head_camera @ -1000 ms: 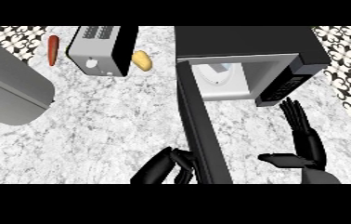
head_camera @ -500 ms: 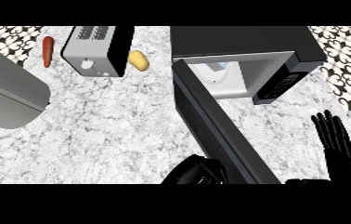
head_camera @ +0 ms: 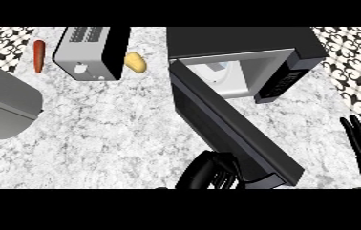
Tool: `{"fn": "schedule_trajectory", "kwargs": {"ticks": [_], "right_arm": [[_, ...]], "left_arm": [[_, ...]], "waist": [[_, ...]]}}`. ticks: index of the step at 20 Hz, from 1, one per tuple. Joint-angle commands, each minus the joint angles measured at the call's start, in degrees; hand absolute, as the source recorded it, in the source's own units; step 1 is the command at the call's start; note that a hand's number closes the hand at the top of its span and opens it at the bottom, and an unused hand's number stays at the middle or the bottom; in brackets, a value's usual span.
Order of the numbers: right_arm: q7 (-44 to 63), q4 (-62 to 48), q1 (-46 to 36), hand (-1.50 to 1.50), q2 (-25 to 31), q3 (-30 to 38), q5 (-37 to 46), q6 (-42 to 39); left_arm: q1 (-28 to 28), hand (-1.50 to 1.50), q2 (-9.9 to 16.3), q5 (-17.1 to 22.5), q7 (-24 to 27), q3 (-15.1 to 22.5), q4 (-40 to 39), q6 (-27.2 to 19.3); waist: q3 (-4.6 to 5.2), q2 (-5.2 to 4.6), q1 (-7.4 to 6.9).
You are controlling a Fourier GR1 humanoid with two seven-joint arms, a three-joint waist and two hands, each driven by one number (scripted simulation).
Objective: Pick up the milk, place it into the microwave and close the microwave
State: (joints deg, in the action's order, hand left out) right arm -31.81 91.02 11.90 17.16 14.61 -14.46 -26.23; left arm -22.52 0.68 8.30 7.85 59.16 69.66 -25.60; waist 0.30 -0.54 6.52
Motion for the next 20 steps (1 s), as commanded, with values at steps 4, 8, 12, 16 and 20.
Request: {"fn": "schedule_trajectory", "kwargs": {"ticks": [4, 8, 12, 16, 20], "right_arm": [[3.6, 6.1, -0.3, -1.50, 2.9, -1.2, -5.3, -5.6], [4.9, 8.1, -0.3, -1.50, 4.9, -2.2, -6.9, -8.7], [6.5, 9.9, -0.9, -1.50, 6.4, -2.2, -8.9, -9.7], [7.8, 11.4, -0.4, -1.50, 6.7, -3.0, -11.6, -10.8], [9.0, 12.1, -2.1, -1.50, 7.6, -2.5, -14.3, -10.8]], "left_arm": [[-7.2, 1.50, -0.7, 7.9, 3.4, 0.7, -1.1, -8.1], [-10.9, 1.50, -0.7, 11.4, 4.9, 0.1, -2.2, -10.6], [-16.2, 1.50, -0.7, 15.3, 3.6, -3.0, -5.0, -12.1], [-19.1, 1.50, -0.7, 19.4, 4.2, -5.4, -7.2, -13.9], [-22.5, 1.50, -0.7, 22.3, 4.3, -7.6, -10.9, -14.6]], "waist": [[0.14, -0.44, 2.57], [0.14, -0.89, 4.36], [0.08, -1.33, 6.14], [0.05, -1.73, 7.89], [0.07, -2.60, 8.95]]}}
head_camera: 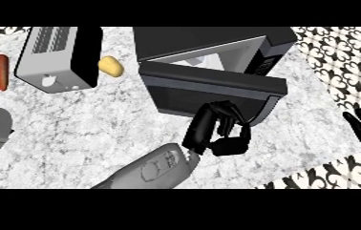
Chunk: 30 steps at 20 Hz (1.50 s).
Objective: Pick up the milk, place it into the microwave and close the microwave
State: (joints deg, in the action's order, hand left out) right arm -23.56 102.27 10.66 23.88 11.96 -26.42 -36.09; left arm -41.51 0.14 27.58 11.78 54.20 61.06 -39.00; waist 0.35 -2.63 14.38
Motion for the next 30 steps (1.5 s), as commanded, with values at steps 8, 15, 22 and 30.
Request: {"fn": "schedule_trajectory", "kwargs": {"ticks": [8, 15, 22, 30], "right_arm": [[3.5, 2.1, -1.0, -1.50, 2.8, 0.3, -6.3, -1.6], [4.4, 4.1, -2.4, -1.50, 4.7, 0.9, -9.2, -2.4], [5.8, 4.1, -3.6, -1.50, 6.0, 1.1, -11.6, -2.4], [7.4, 5.2, -4.9, -1.50, 7.6, 1.5, -14.5, -2.0]], "left_arm": [[-7.1, 1.50, -0.1, 10.3, 6.5, -9.6, -4.4, -1.8], [-10.4, 1.50, -0.1, 14.6, 9.9, -12.2, -9.2, -0.6], [-11.9, 1.50, -0.1, 17.5, 13.2, -12.6, -11.4, 0.1], [-12.3, 1.50, -0.1, 20.2, 16.2, -12.3, -13.0, 0.8]], "waist": [[0.22, -1.76, 3.38], [0.13, -2.13, 5.31], [-0.02, -2.53, 5.60], [0.01, -2.70, 6.06]]}}
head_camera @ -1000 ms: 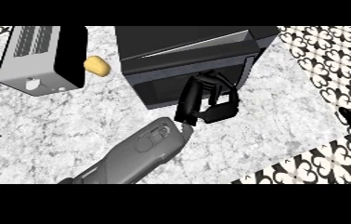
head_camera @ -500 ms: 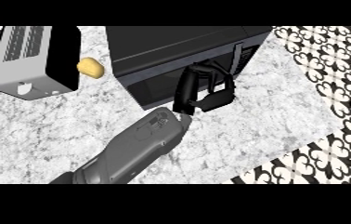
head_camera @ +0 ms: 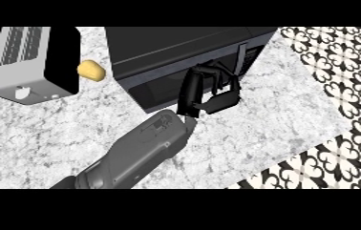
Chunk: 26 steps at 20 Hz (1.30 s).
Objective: Pick up the milk, place it into the microwave and close the microwave
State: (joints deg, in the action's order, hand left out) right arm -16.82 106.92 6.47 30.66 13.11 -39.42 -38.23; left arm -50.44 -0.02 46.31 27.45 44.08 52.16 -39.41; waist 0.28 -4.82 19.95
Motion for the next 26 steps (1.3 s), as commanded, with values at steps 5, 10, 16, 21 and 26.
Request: {"fn": "schedule_trajectory", "kwargs": {"ticks": [5, 10, 16, 21, 26], "right_arm": [[1.5, 0.2, -0.8, -1.50, 1.7, 1.2, -3.0, 0.8], [2.9, 1.0, -1.6, -1.50, 3.3, 1.8, -4.7, 1.2], [3.7, 0.1, -2.1, -1.50, 4.3, 2.4, -6.5, 1.4], [4.4, 0.2, -1.9, -1.50, 5.2, 2.7, -8.1, 1.1], [4.9, 0.4, -3.0, -1.50, 6.4, 1.8, -10.0, -0.6]], "left_arm": [[-3.2, 1.50, 0.0, 2.7, 2.6, -1.6, -5.0, 0.9], [-3.4, 1.50, 0.0, 4.2, 4.1, -1.3, -5.4, 1.2], [-3.7, 1.50, 0.0, 5.4, 6.0, -0.7, -6.5, 1.7], [-4.1, 1.50, 0.0, 6.9, 7.1, -0.8, -6.6, 1.0], [-4.1, 1.50, 0.0, 7.8, 8.6, -0.1, -7.1, 2.0]], "waist": [[-0.05, -0.81, 1.03], [0.07, -0.77, 1.34], [-0.12, -0.84, 0.52], [-0.13, -0.84, 1.64], [-0.18, -1.21, 0.36]]}}
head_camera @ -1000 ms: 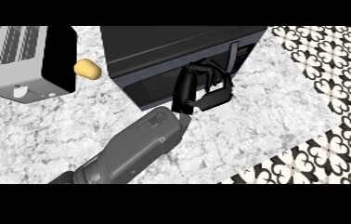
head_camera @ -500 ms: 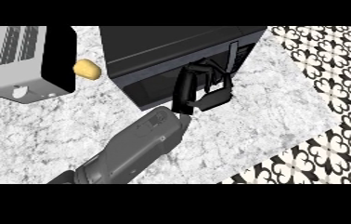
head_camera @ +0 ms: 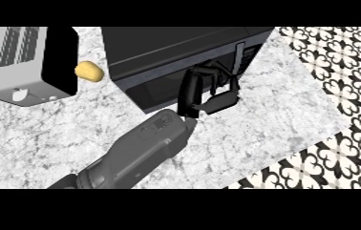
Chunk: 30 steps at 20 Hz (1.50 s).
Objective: Pick up the milk, place it into the microwave and close the microwave
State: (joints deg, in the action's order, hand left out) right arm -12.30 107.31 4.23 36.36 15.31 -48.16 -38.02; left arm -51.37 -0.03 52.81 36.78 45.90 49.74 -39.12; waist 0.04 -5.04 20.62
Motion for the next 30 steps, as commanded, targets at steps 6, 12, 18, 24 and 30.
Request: {"fn": "schedule_trajectory", "kwargs": {"ticks": [6, 12, 18, 24, 30], "right_arm": [[1.4, 0.5, -0.4, -1.50, 2.6, -0.5, -3.9, -2.6], [2.4, -0.3, -0.8, -1.50, 3.9, -0.9, -6.0, -3.1], [2.6, -0.5, -1.1, -1.50, 5.0, -0.3, -7.0, -3.6], [2.7, -0.4, -2.0, -1.50, 6.3, -0.2, -9.3, -5.1], [2.9, -0.4, -2.6, -1.50, 6.9, -1.4, -12.3, -6.4]], "left_arm": [[-4.0, 1.50, 0.0, 2.8, 0.1, -1.7, -5.6, 1.4], [-4.2, 1.50, 0.0, 4.2, 1.0, -0.6, -6.0, 1.9], [-4.4, 1.50, 0.0, 5.3, 2.3, -0.1, -6.3, 2.0], [-4.9, 1.50, 0.0, 4.8, 2.8, 2.3, -7.6, 3.1], [-5.8, 1.50, 0.0, 5.2, 0.2, 4.0, -11.3, -0.2]], "waist": [[0.04, -0.52, 0.72], [0.01, -0.77, 0.30], [-0.05, -0.90, 0.93], [-0.22, -0.94, 1.09], [-0.35, -0.83, -0.59]]}}
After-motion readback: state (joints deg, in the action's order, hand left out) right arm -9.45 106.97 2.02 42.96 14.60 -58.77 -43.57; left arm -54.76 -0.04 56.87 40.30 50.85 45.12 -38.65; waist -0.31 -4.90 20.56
